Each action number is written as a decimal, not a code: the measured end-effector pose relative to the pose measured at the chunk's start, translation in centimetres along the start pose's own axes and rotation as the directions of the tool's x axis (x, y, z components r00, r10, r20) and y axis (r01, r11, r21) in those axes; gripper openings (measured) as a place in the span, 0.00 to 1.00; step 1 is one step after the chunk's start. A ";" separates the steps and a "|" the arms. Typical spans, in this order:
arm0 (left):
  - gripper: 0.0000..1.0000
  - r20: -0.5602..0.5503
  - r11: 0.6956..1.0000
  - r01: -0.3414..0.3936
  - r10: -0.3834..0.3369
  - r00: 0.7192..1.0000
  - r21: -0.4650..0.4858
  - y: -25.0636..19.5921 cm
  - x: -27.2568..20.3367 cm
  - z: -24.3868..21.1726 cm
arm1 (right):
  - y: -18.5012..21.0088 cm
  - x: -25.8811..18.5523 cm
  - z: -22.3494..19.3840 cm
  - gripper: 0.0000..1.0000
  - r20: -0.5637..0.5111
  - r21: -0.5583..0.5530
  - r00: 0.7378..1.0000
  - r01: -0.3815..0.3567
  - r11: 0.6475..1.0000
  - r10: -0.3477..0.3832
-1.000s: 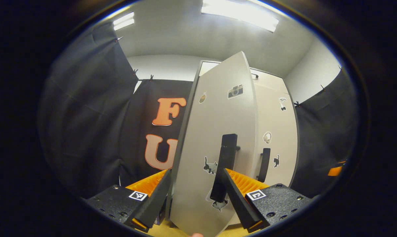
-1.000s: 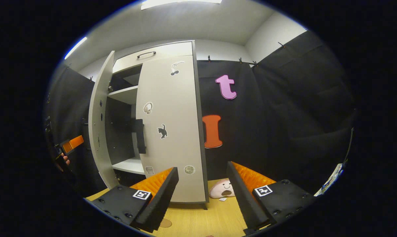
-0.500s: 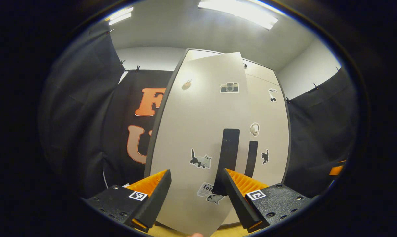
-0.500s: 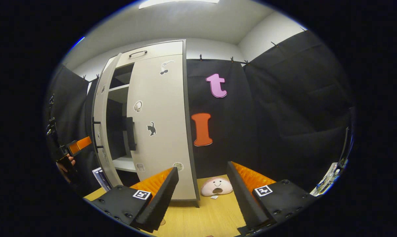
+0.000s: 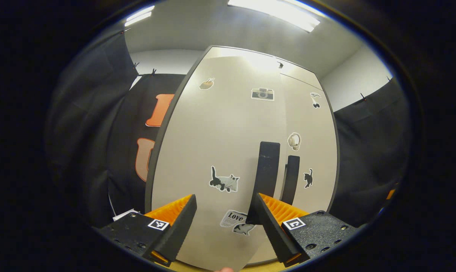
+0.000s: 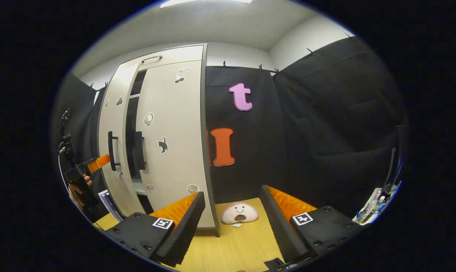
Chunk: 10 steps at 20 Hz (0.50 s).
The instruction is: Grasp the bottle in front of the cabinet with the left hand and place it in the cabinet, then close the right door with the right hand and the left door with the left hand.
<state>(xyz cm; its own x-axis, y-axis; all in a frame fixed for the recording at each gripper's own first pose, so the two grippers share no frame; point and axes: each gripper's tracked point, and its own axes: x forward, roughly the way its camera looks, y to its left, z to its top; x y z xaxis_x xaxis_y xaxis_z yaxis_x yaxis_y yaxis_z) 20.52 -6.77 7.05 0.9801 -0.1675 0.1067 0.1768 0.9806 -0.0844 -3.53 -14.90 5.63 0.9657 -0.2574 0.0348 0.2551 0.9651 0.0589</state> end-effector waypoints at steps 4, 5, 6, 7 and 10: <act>0.94 -0.006 1.000 0.003 -0.003 1.000 0.021 -0.8 1.2 -0.3 | -0.6 -0.1 -0.4 0.98 -0.003 0.008 1.000 0.011 1.000 -0.011; 0.94 -0.007 1.000 0.002 -0.002 1.000 0.020 -0.9 1.3 -0.3 | -0.6 0.0 -0.4 0.98 -0.006 0.008 1.000 0.012 1.000 -0.012; 0.94 -0.008 1.000 0.002 -0.002 1.000 0.020 -1.0 1.3 -0.3 | -0.7 -0.1 -0.5 0.98 -0.008 0.008 1.000 0.012 1.000 -0.012; 0.94 -0.009 1.000 0.003 -0.003 1.000 0.022 -1.1 1.3 -0.2 | -0.7 -0.1 -0.6 0.98 -0.009 0.008 1.000 0.011 1.000 -0.011; 0.94 -0.012 0.999 0.008 -0.008 1.000 0.034 -1.4 1.6 -0.2 | -0.7 -0.2 -0.6 0.98 -0.011 0.007 1.000 0.011 1.000 -0.011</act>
<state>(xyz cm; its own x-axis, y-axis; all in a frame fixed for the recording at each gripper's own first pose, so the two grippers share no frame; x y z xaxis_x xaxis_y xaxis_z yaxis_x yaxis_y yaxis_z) 21.83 -8.44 7.17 0.9797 -0.1762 0.0951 0.1815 0.9821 -0.0498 -3.85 -15.51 5.00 0.9634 -0.2670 0.0232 0.2650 0.9620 0.0662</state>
